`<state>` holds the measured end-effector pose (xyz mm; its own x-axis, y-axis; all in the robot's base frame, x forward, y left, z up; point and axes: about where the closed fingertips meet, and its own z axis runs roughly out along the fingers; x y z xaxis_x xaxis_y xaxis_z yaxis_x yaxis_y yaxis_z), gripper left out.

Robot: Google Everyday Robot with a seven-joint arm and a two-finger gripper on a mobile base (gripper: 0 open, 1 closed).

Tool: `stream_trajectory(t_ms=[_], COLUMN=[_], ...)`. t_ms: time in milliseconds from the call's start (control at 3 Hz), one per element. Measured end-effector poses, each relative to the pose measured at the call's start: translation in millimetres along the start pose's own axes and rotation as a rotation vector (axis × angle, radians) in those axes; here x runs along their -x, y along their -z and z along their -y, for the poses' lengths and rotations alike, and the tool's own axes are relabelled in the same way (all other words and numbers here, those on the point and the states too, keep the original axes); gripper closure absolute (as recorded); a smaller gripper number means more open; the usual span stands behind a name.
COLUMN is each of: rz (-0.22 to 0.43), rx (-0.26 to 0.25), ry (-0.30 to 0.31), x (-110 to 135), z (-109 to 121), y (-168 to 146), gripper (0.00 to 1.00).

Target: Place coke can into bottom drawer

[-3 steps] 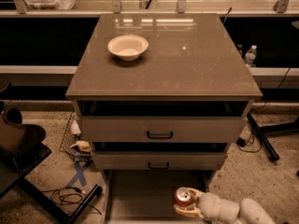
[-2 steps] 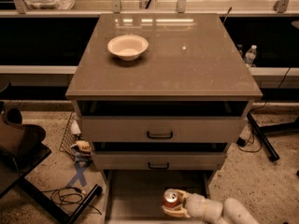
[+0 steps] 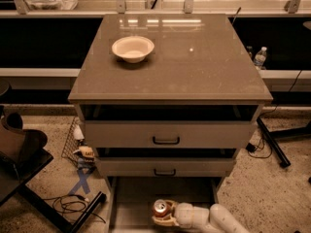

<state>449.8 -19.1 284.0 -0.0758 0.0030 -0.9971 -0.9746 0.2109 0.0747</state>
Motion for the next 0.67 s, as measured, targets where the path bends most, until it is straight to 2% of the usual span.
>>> stream_trajectory(t_ms=[333, 667], rz=[0.007, 0.003], rx=[0.041, 0.053], ry=[-0.020, -0.016], x=[-36, -46], z=[0, -5], y=[-32, -37], gripper=[1.00, 1.00])
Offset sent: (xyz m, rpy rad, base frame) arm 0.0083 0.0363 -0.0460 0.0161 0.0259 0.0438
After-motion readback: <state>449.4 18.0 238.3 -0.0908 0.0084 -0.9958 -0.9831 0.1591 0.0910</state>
